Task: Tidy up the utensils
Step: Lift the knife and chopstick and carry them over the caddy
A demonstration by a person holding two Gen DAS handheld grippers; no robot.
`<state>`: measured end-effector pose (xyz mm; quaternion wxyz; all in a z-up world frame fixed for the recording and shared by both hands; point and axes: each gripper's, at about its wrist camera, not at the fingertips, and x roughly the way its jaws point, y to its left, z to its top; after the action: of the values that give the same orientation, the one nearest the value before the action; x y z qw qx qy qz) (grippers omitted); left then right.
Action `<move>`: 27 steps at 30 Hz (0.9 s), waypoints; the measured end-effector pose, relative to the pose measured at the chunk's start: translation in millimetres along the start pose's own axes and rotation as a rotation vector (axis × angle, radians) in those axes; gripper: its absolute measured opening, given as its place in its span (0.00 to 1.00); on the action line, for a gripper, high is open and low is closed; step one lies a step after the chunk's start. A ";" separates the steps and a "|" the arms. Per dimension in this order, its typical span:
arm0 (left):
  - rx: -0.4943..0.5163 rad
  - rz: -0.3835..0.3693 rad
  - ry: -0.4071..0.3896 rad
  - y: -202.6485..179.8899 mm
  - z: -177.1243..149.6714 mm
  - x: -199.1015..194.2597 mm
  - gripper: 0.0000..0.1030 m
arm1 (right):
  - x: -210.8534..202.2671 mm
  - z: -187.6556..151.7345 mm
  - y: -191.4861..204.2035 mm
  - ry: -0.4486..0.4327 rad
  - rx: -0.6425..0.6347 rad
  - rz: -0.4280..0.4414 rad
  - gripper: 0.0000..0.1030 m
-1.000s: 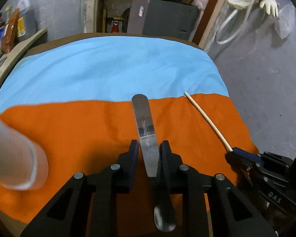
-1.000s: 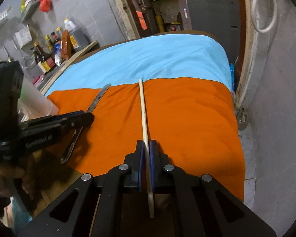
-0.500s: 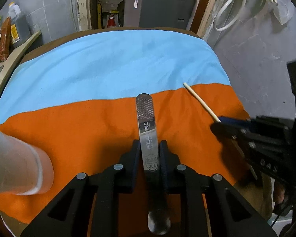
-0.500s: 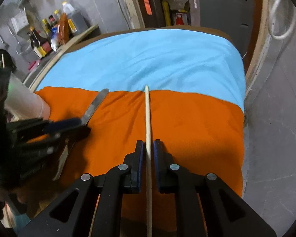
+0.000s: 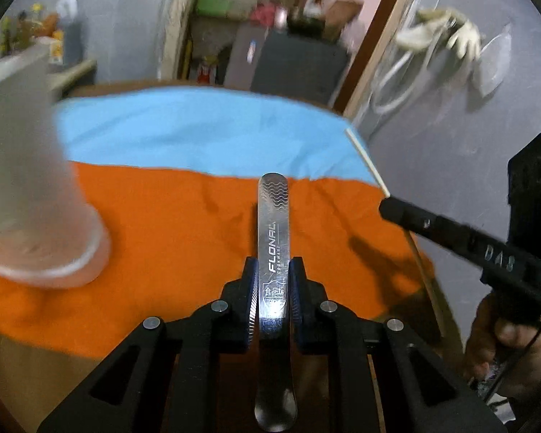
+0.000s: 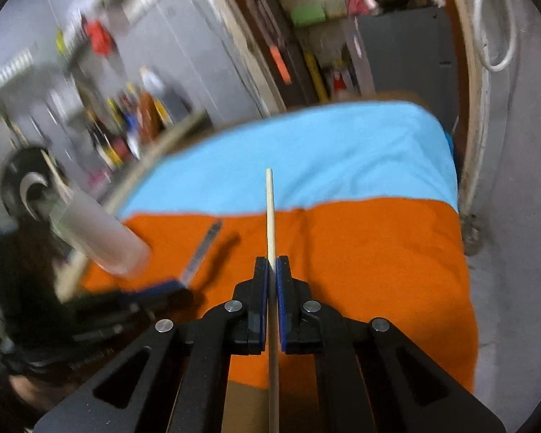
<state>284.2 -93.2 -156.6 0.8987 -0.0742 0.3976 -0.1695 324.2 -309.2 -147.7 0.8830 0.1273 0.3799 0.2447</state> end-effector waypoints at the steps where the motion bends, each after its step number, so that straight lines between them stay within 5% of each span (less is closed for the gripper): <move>1: 0.008 -0.005 -0.032 -3.1 -4.2 -10.7 0.13 | -8.3 -2.3 0.8 -0.048 0.011 0.031 0.03; 8: -0.049 -0.032 -0.145 -16.6 -3.8 -66.1 0.13 | -39.5 3.4 26.1 -0.251 0.019 0.095 0.03; 18: -0.004 -0.047 -0.322 -32.4 13.9 -137.5 0.13 | -72.6 27.3 79.6 -0.411 -0.065 0.130 0.03; 27: -0.015 -0.030 -0.460 9.9 53.3 -195.1 0.13 | -70.5 60.7 135.9 -0.549 -0.120 0.262 0.03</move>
<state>203.8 -13.1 11.1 0.9625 -0.1233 0.1823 -0.1583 281.4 -233.6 -7.7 0.9196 0.1841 0.0923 0.3347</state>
